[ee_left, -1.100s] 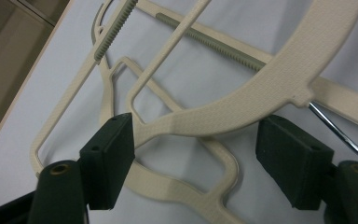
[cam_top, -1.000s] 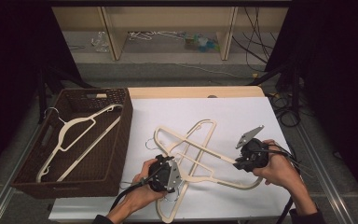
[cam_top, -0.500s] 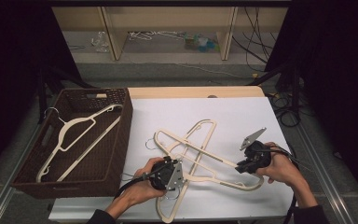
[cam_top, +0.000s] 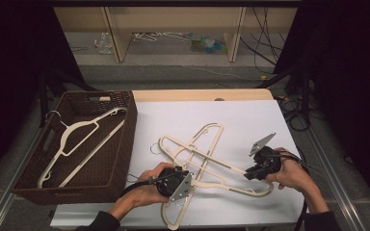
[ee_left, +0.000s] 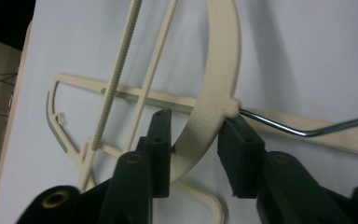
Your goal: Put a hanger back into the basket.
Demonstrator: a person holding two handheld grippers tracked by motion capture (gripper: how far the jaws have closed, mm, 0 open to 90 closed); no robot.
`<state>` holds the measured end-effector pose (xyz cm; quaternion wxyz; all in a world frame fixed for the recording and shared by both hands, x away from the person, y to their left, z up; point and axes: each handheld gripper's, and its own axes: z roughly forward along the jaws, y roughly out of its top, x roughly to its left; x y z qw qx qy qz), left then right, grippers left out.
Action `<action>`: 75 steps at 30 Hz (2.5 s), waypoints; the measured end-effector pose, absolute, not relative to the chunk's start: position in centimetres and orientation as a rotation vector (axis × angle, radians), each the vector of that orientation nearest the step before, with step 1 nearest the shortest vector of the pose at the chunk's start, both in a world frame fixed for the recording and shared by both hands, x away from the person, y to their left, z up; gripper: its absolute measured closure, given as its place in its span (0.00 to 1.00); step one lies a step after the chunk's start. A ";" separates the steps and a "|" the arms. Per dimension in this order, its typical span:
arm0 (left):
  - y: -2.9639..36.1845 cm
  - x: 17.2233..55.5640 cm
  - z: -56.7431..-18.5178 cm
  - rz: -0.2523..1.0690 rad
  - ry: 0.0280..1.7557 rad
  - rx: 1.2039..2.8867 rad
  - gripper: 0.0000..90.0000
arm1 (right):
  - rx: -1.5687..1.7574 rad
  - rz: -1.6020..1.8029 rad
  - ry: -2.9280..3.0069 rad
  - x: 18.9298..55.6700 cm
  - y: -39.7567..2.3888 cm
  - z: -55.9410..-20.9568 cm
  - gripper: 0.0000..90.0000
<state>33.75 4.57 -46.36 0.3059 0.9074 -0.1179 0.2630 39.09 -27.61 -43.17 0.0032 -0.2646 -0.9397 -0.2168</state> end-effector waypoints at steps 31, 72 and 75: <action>5.8 35.5 -38.0 0.660 0.004 2.274 0.95 | -1.133 -1.304 -2.914 37.1 -28.6 -35.8 0.42; 15.2 34.5 -28.7 0.242 0.627 1.767 0.95 | -1.022 -1.573 -2.893 31.9 -25.5 -41.0 0.28; 16.1 34.0 -27.7 0.228 0.628 1.739 0.95 | -1.006 -1.559 -2.900 31.7 -25.4 -41.2 0.28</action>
